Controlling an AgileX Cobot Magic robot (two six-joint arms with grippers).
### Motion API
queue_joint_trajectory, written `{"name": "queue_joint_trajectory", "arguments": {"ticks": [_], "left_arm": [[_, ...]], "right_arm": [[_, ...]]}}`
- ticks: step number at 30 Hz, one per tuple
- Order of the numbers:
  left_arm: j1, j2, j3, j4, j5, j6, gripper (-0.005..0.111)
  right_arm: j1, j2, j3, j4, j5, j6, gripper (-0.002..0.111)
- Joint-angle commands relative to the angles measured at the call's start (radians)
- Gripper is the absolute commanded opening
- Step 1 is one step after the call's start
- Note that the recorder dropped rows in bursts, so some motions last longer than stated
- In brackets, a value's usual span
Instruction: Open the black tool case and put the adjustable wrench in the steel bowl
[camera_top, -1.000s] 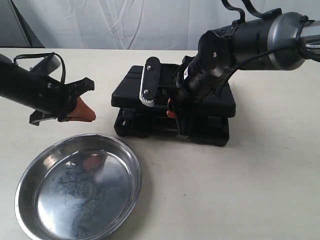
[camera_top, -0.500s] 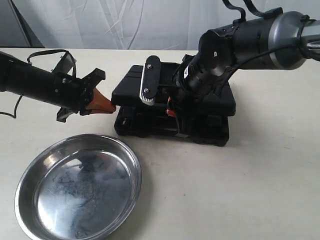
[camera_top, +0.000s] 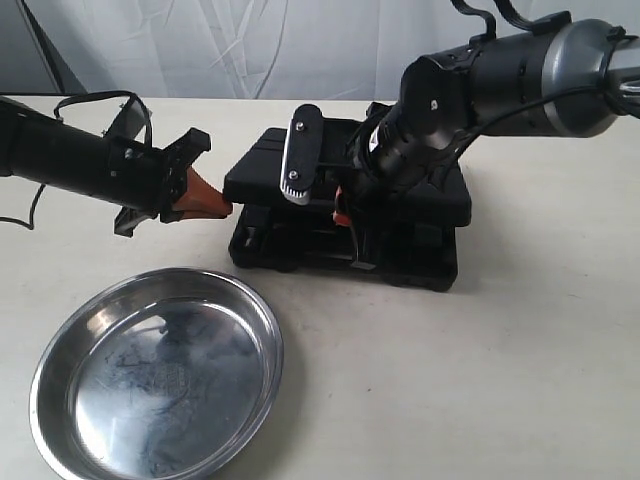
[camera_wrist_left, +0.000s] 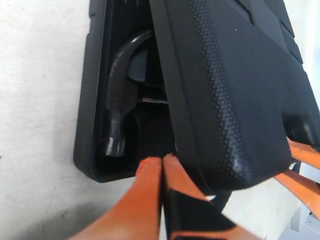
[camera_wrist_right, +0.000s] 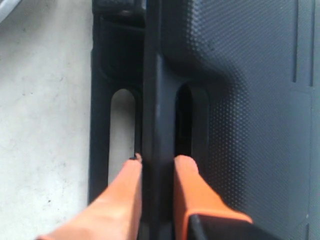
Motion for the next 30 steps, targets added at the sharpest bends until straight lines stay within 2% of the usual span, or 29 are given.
{"name": "queue_joint_trajectory", "arguments": {"ticks": [1,2,3,5,11,13,14,16,18,23,30], "left_arm": [[-0.001,-0.005,-0.009,-0.042,0.02,0.007,0.0],[-0.001,-0.005,-0.009,-0.042,0.02,0.007,0.0],[-0.001,-0.005,-0.009,-0.042,0.02,0.007,0.0],[-0.001,-0.005,-0.009,-0.042,0.02,0.007,0.0],[-0.001,-0.005,-0.009,-0.041,0.013,0.007,0.0],[-0.001,-0.005,-0.009,-0.041,0.011,0.007,0.0],[-0.001,-0.005,-0.009,-0.041,0.011,0.007,0.0],[-0.001,-0.005,-0.009,-0.041,0.009,0.007,0.0],[-0.001,-0.005,-0.009,-0.041,0.009,0.007,0.0],[-0.001,-0.005,-0.009,-0.042,0.0,0.007,0.0],[-0.001,-0.005,-0.009,-0.042,-0.002,0.012,0.0]], "right_arm": [[-0.004,-0.007,-0.007,-0.008,-0.031,-0.005,0.014],[-0.004,-0.007,-0.007,-0.008,-0.031,-0.005,0.021],[-0.004,-0.007,-0.007,-0.008,-0.031,-0.005,0.039],[-0.004,-0.012,-0.007,-0.008,-0.031,-0.005,0.05],[-0.004,-0.103,-0.007,-0.012,-0.066,0.011,0.05],[-0.004,-0.125,-0.007,-0.01,-0.039,0.011,0.046],[-0.004,-0.132,-0.007,-0.008,-0.021,0.013,0.04],[-0.004,-0.139,-0.007,-0.006,0.014,0.013,0.024],[-0.004,-0.139,-0.007,0.03,0.047,0.013,0.002],[-0.004,-0.121,-0.007,0.149,0.094,0.015,0.0],[-0.003,-0.043,-0.007,0.187,0.121,0.011,0.0]]}}
